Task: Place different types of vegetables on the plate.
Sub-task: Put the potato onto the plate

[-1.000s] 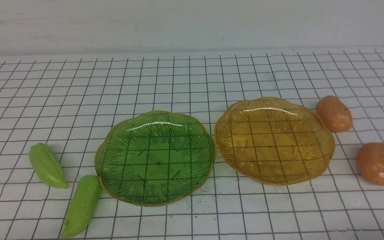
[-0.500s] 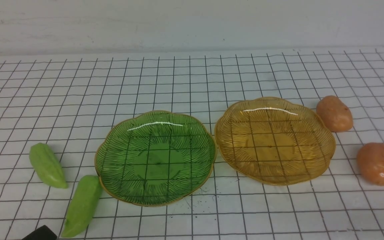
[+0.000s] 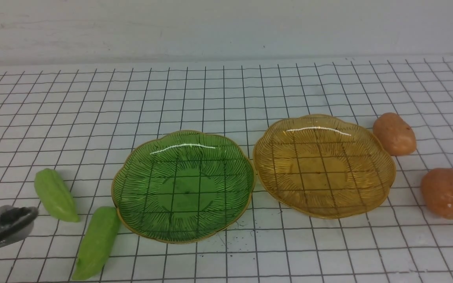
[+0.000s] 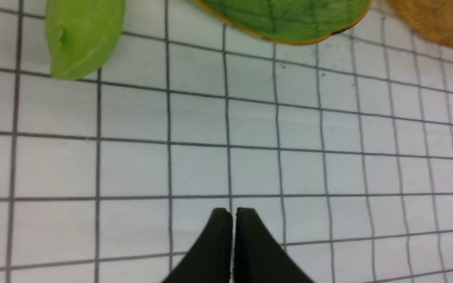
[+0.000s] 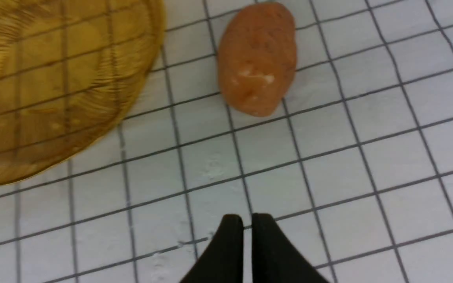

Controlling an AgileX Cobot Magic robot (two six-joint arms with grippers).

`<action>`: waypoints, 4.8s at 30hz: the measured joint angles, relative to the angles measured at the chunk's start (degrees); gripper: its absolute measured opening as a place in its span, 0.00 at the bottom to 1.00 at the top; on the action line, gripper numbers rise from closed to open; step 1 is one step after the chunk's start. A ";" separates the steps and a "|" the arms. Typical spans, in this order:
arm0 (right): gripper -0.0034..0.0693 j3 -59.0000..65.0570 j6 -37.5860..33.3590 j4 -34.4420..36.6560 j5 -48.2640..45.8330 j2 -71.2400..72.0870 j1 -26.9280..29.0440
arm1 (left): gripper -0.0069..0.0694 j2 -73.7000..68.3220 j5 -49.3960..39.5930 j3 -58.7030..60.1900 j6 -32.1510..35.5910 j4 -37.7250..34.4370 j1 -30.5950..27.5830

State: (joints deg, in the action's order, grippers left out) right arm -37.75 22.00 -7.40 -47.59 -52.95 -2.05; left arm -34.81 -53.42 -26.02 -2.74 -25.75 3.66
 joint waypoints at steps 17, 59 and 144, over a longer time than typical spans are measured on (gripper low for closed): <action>0.96 -12.21 19.76 -19.05 15.29 -34.29 0.00 | 0.15 -5.42 -0.36 -0.19 0.00 2.36 0.00; 0.76 -21.71 -13.71 7.96 21.88 -45.23 -19.27 | 0.15 -5.42 -0.65 -0.21 0.00 2.31 0.00; 0.81 -43.44 -4.84 -3.89 1.33 -48.53 -0.83 | 0.15 -5.42 -0.53 -0.21 -1.88 5.49 0.00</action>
State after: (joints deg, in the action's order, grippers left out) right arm -81.19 17.16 -11.29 -46.26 -101.48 -2.87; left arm -40.24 -53.95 -26.23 -4.63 -20.26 3.66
